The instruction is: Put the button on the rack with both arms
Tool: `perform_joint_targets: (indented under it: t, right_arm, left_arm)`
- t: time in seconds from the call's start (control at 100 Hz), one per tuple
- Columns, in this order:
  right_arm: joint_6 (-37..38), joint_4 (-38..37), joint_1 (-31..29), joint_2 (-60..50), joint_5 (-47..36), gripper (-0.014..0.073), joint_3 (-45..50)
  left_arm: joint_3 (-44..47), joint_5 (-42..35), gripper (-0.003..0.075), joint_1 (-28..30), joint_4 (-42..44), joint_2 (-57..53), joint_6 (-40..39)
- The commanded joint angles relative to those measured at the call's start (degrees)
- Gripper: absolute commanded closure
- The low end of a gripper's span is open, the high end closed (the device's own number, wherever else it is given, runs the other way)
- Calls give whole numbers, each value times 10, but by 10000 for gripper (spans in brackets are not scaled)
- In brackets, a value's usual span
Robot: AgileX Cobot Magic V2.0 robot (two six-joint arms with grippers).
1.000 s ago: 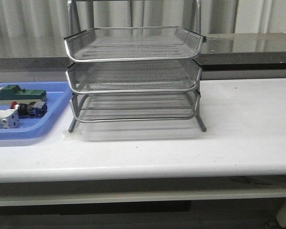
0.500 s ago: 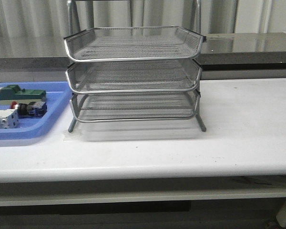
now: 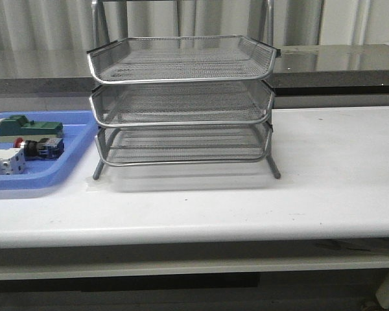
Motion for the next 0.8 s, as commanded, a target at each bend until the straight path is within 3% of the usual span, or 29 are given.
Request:
perform_joint_targets:
  t: [0.0, 0.14, 0.31, 0.38, 0.56, 0.79]
  right_arm:
    - [-3, 27, -5, 32, -45, 654, -18]
    - [-3, 79, -5, 74, -48, 570, -18]
    - [-9, 178, -5, 115, -73, 229, -18]
    - [-21, 214, -4, 131, -87, 139, -18]
    - [-94, 328, -4, 182, -126, 129, -18]
    - [-266, 534, -4, 283, -159, 129, -18]
  left_arm:
    - [19, -50, 741, 0, -3, -18, -5]
    - [19, -50, 741, 0, -3, -18, -5]
    - [19, -50, 741, 0, -3, -18, -5]
    - [19, -50, 741, 0, -3, -18, -5]
    - [19, -50, 741, 0, -3, -18, -5]
    - [19, -50, 741, 0, -3, -18, -5]
